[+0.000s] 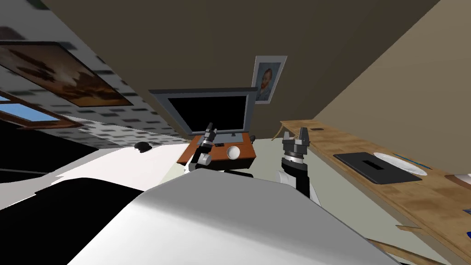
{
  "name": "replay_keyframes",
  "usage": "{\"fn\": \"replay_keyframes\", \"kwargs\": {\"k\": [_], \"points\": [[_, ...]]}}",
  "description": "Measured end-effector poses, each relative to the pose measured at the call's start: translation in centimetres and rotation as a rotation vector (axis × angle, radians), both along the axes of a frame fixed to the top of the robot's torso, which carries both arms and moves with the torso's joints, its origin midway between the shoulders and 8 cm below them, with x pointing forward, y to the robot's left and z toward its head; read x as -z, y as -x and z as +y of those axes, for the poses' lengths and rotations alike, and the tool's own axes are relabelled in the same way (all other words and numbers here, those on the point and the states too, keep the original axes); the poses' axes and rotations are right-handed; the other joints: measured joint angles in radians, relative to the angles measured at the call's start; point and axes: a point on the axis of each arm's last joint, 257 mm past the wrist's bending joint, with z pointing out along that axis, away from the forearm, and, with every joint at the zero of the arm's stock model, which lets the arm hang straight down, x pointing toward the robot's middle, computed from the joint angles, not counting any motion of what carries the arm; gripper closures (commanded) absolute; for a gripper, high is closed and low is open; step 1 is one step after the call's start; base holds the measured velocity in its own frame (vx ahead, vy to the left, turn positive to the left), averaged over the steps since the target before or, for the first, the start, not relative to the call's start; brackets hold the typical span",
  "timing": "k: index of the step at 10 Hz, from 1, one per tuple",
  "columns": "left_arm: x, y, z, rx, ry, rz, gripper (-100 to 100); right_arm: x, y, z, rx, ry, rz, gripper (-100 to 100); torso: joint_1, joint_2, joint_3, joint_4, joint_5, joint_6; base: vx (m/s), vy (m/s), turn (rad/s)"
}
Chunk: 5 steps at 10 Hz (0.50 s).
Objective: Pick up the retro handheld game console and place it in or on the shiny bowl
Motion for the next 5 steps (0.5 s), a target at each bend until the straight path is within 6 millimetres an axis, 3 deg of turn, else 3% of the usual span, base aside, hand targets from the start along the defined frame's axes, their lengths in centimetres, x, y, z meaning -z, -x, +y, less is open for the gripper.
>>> {"fn": "replay_keyframes", "kwargs": {"k": [5], "points": [[7.2,-3.4,1.5,0.039,0.058,0.218,-100,0.0,0.0,0.0,0.000,0.000,0.000,0,0.000,0.002,0.001,0.000,0.000,0.000,-0.036,0.059,-0.172]]}}
